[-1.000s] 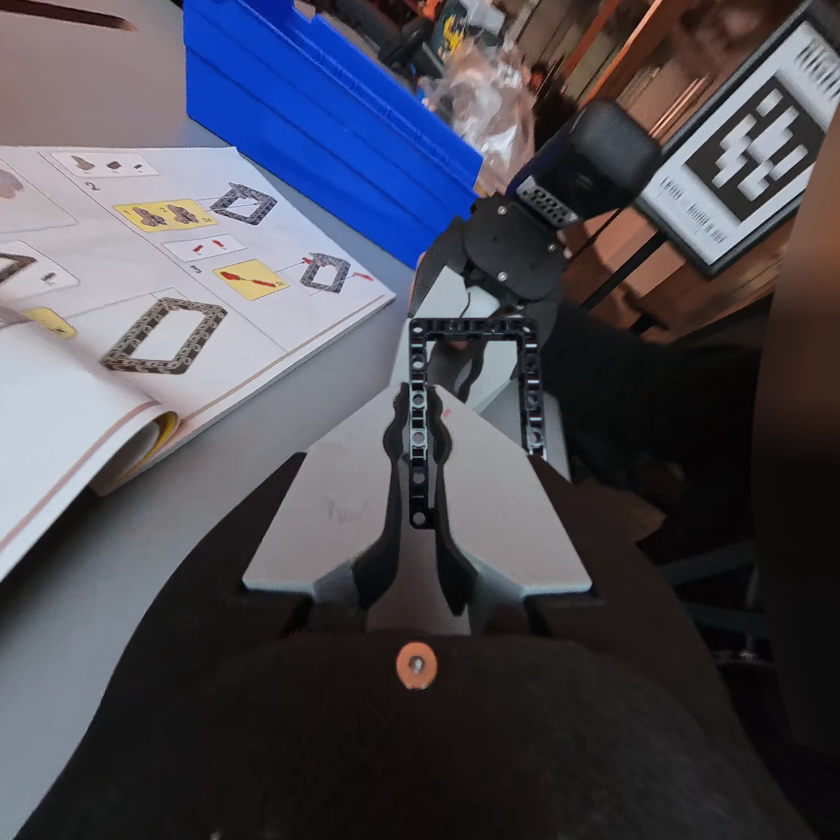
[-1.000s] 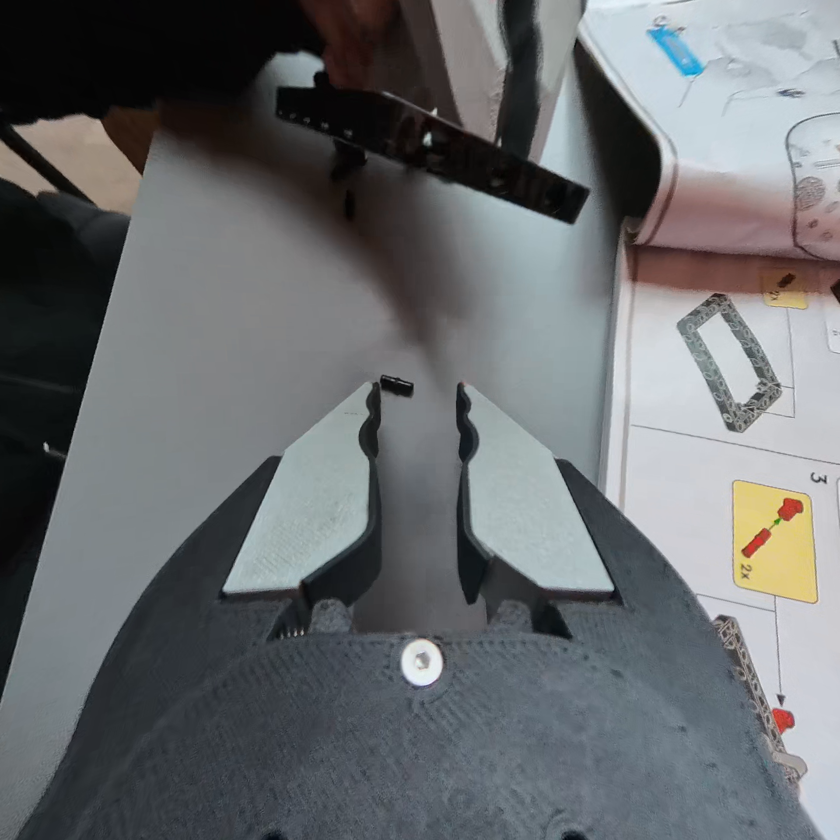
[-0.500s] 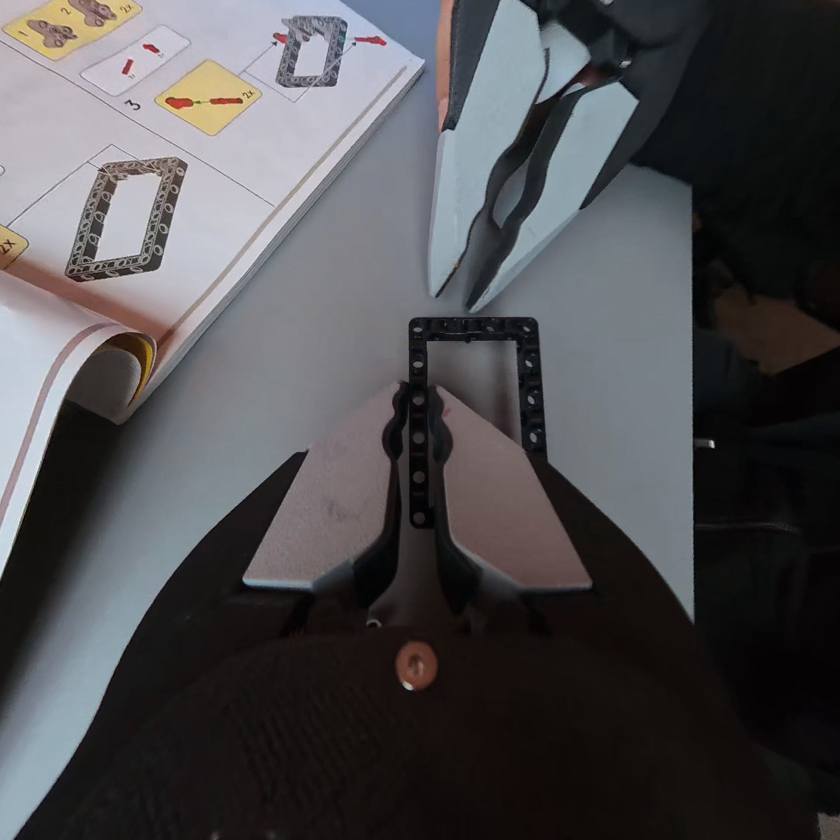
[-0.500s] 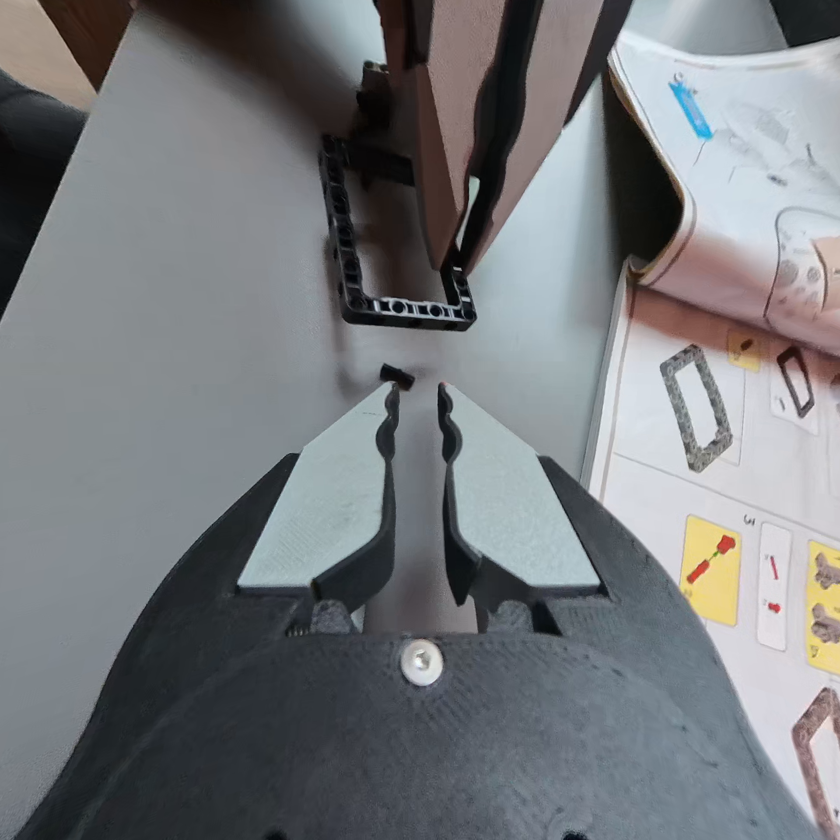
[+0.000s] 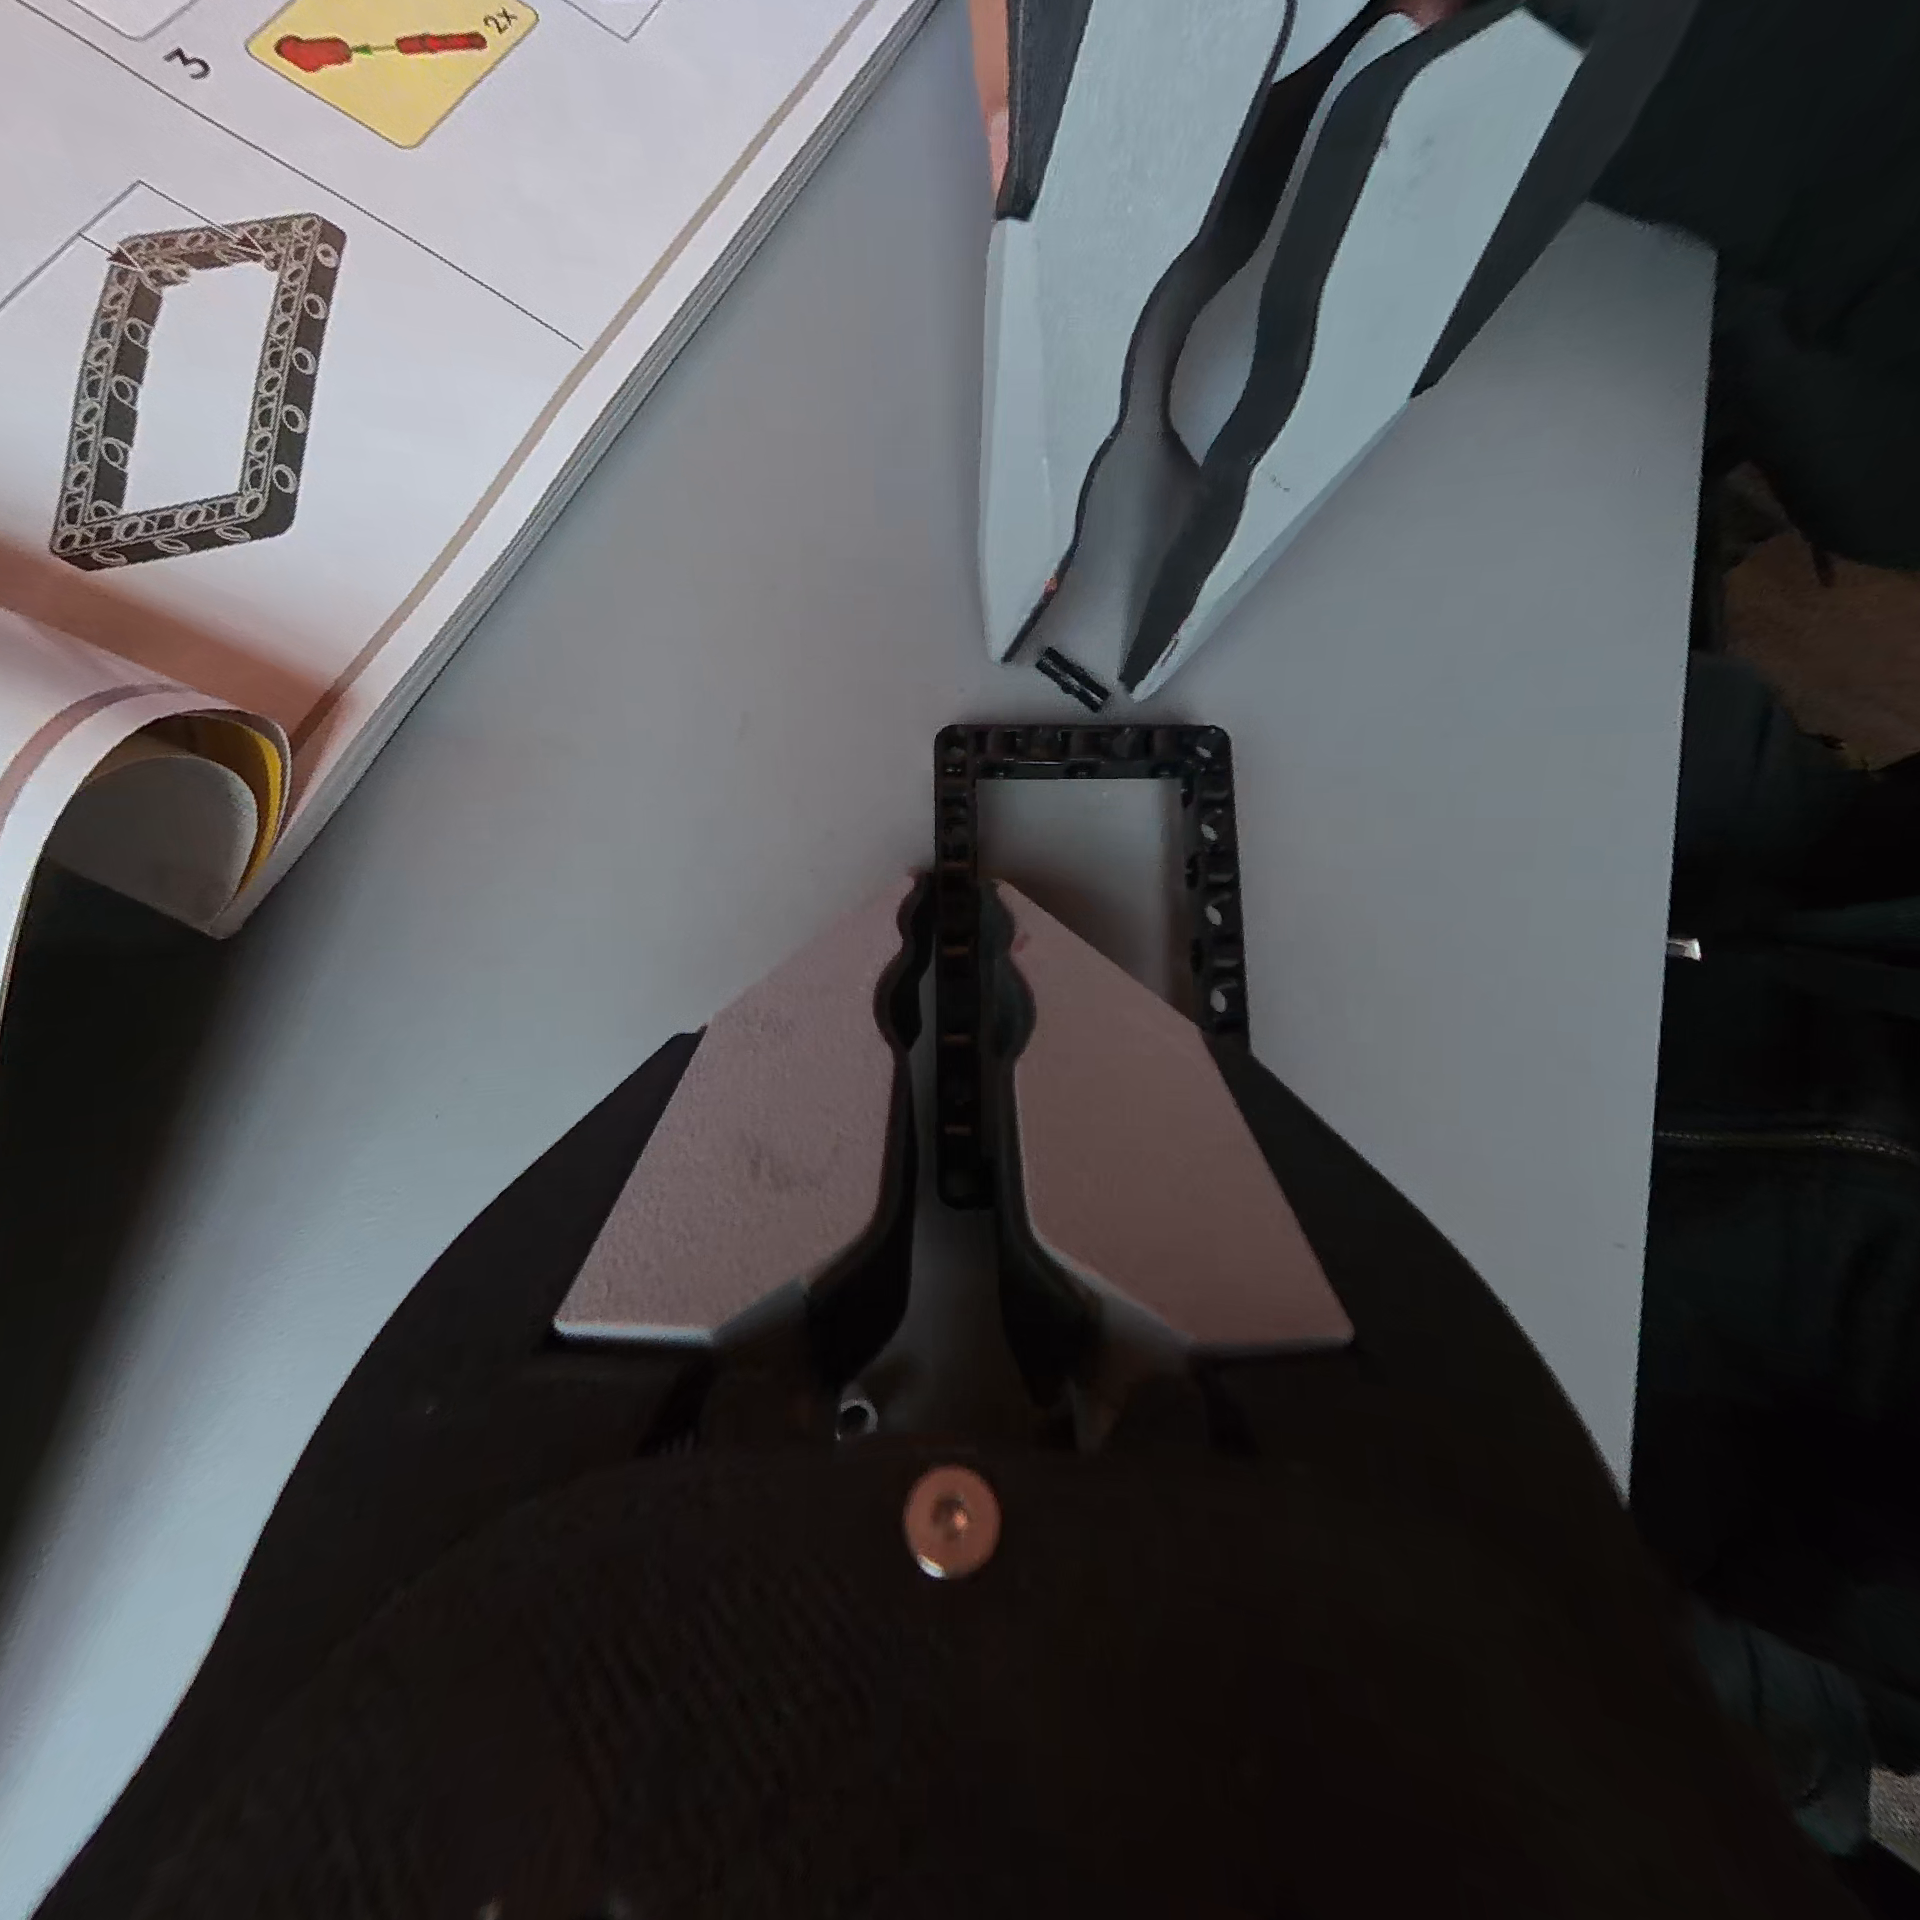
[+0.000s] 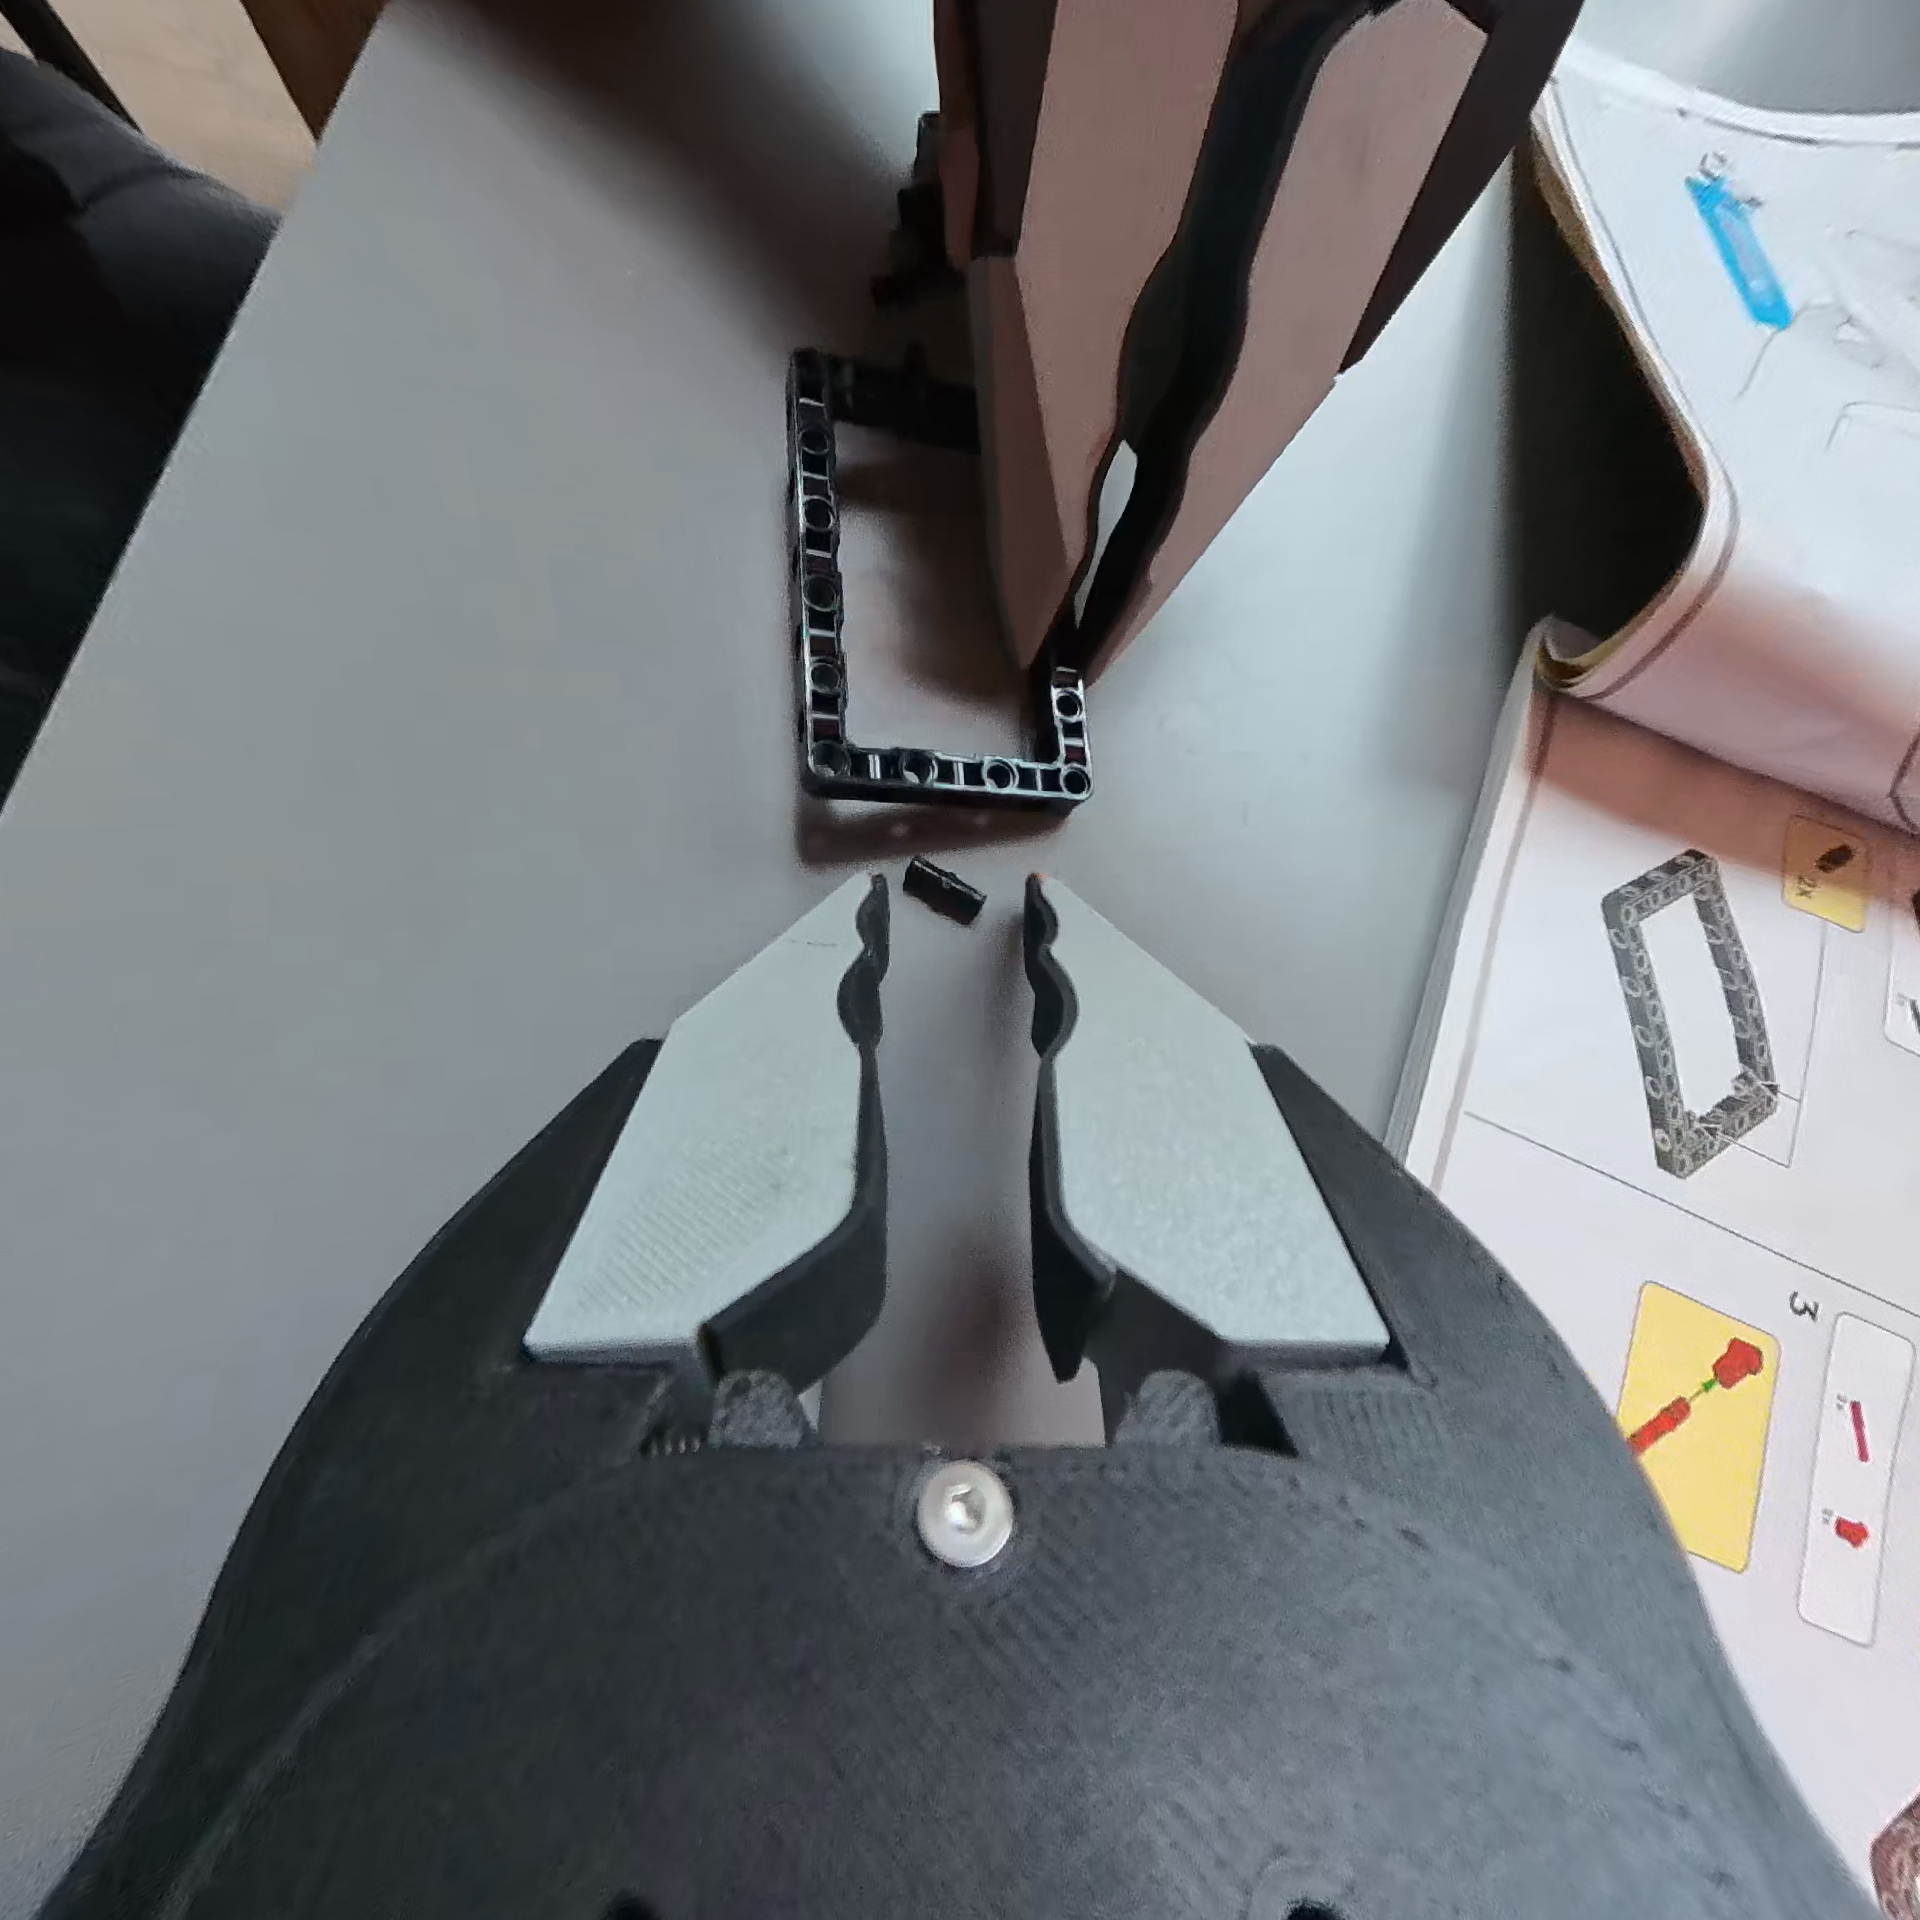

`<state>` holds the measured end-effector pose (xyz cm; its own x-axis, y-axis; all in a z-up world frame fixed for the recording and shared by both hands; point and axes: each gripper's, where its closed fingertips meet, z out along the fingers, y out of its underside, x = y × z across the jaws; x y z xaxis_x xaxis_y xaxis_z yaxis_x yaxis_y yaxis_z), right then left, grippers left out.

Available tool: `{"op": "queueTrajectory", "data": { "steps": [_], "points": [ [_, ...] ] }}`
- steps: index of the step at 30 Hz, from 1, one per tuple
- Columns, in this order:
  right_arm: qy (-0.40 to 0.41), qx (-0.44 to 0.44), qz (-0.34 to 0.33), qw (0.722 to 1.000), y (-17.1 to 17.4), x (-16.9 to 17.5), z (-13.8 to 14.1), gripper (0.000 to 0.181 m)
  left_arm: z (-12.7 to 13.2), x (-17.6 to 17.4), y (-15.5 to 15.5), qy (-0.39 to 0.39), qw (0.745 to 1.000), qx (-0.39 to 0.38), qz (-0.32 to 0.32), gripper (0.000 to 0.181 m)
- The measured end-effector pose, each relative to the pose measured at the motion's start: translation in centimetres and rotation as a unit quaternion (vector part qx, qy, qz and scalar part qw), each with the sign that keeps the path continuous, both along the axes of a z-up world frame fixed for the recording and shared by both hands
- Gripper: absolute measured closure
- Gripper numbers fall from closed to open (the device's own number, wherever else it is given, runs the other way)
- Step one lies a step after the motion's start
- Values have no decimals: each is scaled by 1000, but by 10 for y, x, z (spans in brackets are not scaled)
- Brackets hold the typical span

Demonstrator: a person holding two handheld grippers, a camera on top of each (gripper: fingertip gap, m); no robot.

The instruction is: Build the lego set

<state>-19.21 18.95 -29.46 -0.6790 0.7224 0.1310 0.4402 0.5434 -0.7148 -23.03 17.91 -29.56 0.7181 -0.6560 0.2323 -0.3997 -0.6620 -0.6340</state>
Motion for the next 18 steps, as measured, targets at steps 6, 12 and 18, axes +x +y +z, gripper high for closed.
{"op": "queueTrajectory", "data": {
  "steps": [6, 12, 18],
  "points": [
    [-7, -8, -1, 1000, 1, 1, -1, 157, 0, 3, 1, -2, 1000, 3, -1, 176],
    [-10, -10, 4, 1000, -1, 2, -1, 162, 0, 6, 1, -1, 1000, 8, -3, 176],
    [-15, -1, 6, 1000, 0, 6, -2, 176, 0, 7, 2, 2, 1000, 12, -5, 175]
  ]
}}
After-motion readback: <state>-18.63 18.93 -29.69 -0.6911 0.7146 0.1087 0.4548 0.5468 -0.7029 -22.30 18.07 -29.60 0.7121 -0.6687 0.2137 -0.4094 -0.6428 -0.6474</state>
